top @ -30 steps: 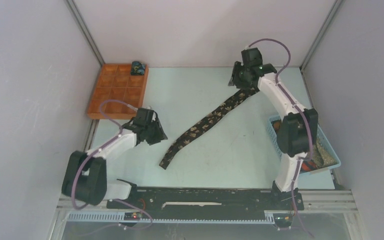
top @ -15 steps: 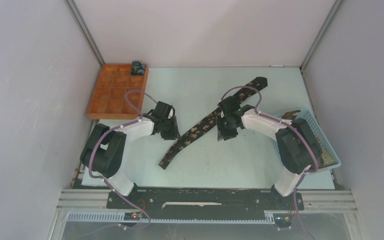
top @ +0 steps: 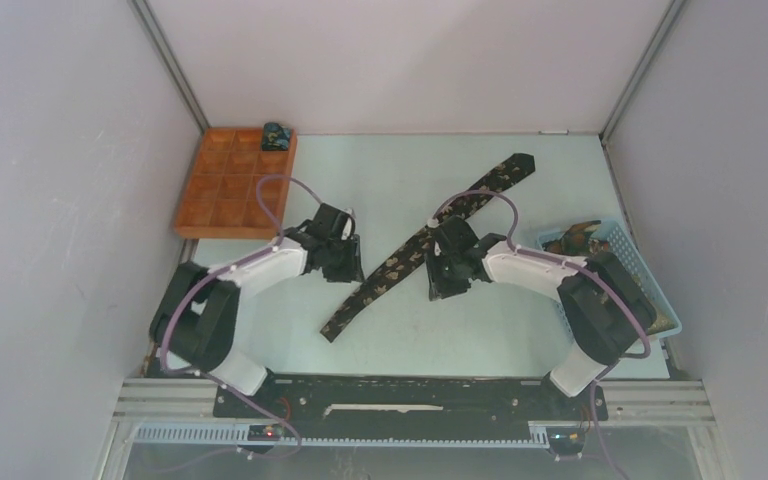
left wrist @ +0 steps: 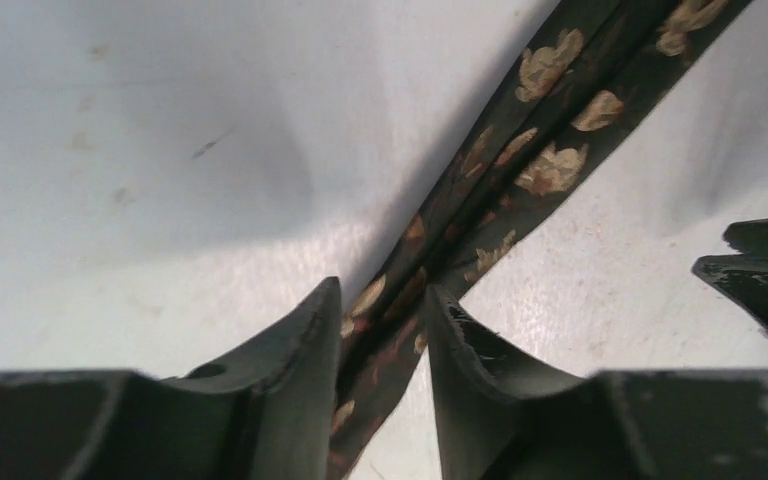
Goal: Roll the ties
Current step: Flatten out the tie at the center of the board, then roll the tie at the center of the board.
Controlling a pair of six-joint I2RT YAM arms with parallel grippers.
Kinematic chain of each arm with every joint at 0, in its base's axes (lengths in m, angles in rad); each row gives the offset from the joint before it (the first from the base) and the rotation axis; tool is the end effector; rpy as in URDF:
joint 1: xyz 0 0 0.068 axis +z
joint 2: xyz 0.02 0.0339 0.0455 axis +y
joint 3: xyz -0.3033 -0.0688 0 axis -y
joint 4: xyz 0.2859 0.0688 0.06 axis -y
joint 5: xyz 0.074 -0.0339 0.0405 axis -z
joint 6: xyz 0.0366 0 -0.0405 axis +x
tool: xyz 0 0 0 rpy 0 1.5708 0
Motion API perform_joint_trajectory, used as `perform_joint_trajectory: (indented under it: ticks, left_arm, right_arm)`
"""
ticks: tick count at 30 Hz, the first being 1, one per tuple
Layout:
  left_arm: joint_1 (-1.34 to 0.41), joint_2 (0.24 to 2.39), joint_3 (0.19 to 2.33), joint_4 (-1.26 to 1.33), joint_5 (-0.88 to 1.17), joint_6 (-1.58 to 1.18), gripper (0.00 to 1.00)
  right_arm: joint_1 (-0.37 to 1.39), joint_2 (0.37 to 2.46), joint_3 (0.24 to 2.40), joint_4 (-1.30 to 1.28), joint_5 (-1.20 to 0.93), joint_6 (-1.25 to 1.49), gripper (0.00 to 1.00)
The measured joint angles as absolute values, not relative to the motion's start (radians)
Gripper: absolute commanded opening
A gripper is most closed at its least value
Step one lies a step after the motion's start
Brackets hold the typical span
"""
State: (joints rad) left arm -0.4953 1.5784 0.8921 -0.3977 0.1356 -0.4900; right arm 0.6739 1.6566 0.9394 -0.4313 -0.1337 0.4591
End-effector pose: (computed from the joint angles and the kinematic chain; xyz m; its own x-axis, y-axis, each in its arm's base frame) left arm 0.2907 -0.1627 0.1846 -0.9339 -0.0255 -0.3565 0.0986 0.9404 -0.3256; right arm 0.2674 0.2198 0.1724 -0.9319 -0.1822 -0.3135 -0.2768 0.9159 0.2906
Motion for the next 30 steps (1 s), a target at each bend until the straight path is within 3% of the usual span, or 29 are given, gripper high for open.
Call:
perform_joint_trajectory:
  ticks: [2, 5, 6, 16, 22, 30]
  left_arm:
    - [-0.495, 1.505, 0.892, -0.43, 0.099, -0.486, 0.6]
    - [-0.495, 1.351, 0.892, -0.462, 0.019, -0.492, 0.94]
    - [-0.495, 1.301, 0.892, -0.47, -0.007, -0.49, 0.99]
    - [-0.428, 0.886, 0.69, -0.484, -0.253, -0.591, 1.0]
    - [-0.29, 0.83, 0.571, -0.518, -0.229, -0.719, 1.0]
    - [-0.299, 0.726, 0.455, -0.616, -0.168, -0.811, 1.0]
  right_arm:
    - [0.688, 1.632, 0.939, -0.418, -0.131, 0.459, 0.34]
    - [0.707, 1.6, 0.939, -0.405, -0.118, 0.459, 0.34]
    - [0.712, 1.591, 0.939, -0.402, -0.11, 0.459, 0.34]
    - [0.758, 1.477, 0.883, -0.357, -0.012, 0.471, 0.38]
    - [0.787, 1.391, 0.834, -0.305, 0.052, 0.495, 0.37]
    - [0.785, 1.354, 0.735, -0.199, 0.097, 0.559, 0.36]
